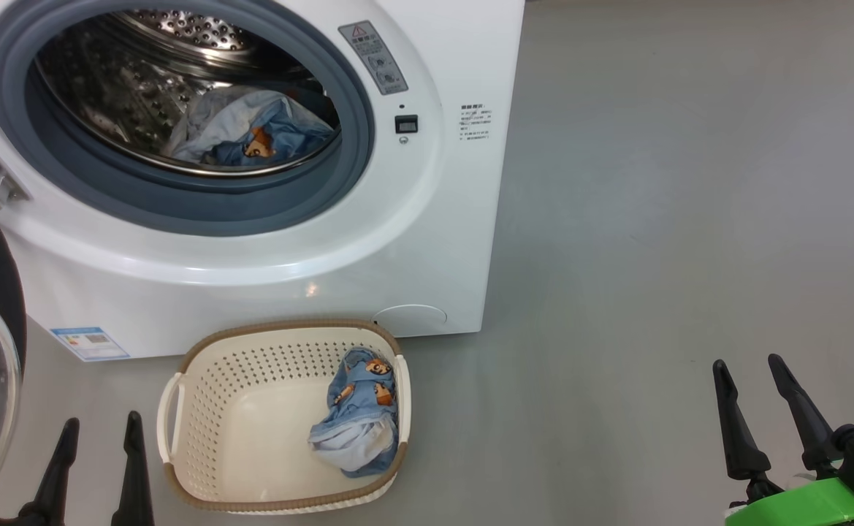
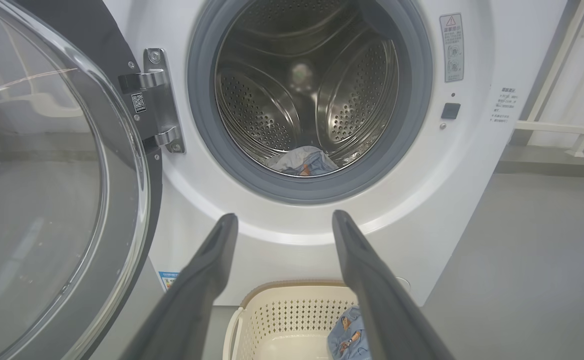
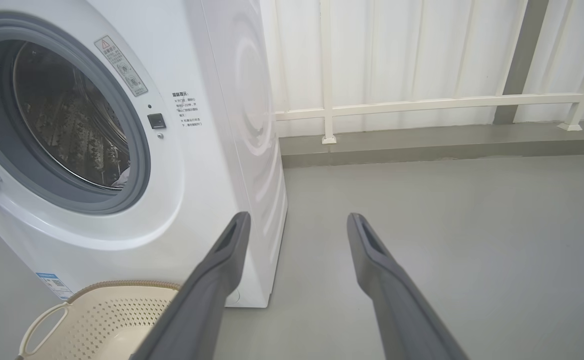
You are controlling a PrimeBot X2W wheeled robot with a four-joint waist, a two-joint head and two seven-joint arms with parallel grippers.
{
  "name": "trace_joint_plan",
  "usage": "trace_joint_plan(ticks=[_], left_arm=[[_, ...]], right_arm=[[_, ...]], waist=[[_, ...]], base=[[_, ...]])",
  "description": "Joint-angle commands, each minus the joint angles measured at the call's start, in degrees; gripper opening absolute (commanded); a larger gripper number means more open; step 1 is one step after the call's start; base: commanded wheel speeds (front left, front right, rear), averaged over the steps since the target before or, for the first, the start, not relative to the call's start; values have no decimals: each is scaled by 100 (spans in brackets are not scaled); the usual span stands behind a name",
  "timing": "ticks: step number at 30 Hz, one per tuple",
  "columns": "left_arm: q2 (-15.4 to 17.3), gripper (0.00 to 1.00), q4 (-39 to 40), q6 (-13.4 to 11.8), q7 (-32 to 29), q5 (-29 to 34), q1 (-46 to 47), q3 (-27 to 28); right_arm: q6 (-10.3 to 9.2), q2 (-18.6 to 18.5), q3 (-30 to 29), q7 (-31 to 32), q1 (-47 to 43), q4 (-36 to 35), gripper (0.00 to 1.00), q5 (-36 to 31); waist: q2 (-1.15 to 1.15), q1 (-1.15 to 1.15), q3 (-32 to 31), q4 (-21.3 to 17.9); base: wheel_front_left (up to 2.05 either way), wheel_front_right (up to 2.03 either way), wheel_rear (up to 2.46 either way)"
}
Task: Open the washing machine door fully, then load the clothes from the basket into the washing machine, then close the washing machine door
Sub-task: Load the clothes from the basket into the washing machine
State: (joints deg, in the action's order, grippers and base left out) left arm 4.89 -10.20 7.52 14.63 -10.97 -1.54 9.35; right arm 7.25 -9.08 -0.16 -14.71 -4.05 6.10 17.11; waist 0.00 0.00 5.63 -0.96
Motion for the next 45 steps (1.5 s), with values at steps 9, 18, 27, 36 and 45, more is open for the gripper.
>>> trace_joint_plan(ticks=[9,18,27,36,45], left_arm=[[64,100,138,-3,37,-48,174,168],[112,100,-128,-3,37,-260,532,71],[367,100,-1104,-3,37,-731,1297,-362],[773,100,-2403,-3,37,-1203,2274,-1181],[1255,100,-3595,-3,37,-1599,3217,-2080]], right_arm=[[24,-75,147,-29,198,-162,100,25],[24,28,245,-29,589,-217,100,-27],[24,248,272,-29,1075,-269,100,-78],[24,447,388,-29,1615,-314,100,-109],[24,590,562,-29,1973,-340,100,-89]], waist=[[0,0,187,-71],[0,0,702,-217],[0,0,1393,-378],[0,0,2232,-609],[0,0,2995,-1000]], base=[[0,0,0],[0,0,0],[0,0,0],[0,0,0],[0,0,0]])
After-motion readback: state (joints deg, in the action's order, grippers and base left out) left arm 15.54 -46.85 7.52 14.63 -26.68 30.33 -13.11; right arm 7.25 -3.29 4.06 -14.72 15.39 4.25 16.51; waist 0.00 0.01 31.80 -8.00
